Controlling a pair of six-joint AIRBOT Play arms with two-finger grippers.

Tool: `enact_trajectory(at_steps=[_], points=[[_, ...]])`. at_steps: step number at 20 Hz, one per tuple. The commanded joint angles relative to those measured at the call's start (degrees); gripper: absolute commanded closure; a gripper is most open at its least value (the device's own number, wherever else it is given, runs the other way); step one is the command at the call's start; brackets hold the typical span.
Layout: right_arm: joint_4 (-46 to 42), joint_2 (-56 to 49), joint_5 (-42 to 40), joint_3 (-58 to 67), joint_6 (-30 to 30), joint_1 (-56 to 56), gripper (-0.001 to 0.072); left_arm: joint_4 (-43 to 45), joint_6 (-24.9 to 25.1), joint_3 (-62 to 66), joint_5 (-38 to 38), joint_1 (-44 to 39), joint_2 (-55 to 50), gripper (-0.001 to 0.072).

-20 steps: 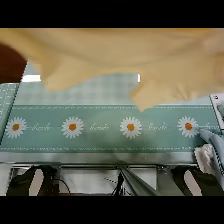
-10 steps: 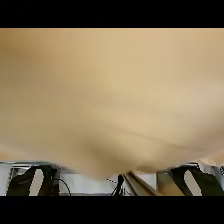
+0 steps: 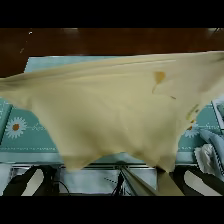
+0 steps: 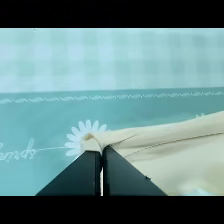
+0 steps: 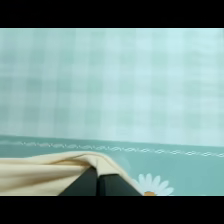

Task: Fold the shirts.

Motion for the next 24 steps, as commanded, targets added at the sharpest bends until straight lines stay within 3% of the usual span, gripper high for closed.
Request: enact_trajectory(at_steps=[1,7,12,19,24], points=[[1.14,-15.17,-4.44,-0.76,-0.22,0.76,0.0676,0.33,2.86,-6.27,9.49,-2.97,-11.67,0.0683],[1.07,-30.21,-29.66,-0.76,0.22,6.54,0.0676,0.33,5.77,1.51,20.63,-7.76,-35.71,0.0683],[2.21,-35.34,-51.17,-0.76,6.21,7.39,0.0676,-0.15,5.75,3.89,37.86,-8.68,-43.28,0.0683],[2.91,-40.72,-61.46,-0.76,6.64,7.41,0.0676,-0.33,5.75,3.89,47.76,-13.29,-50.93,0.0682],[2.36,-42.99,-52.7,-0.76,6.67,7.34,0.0675,-0.11,5.73,3.87,46.07,-15.26,-53.53,0.0682]])
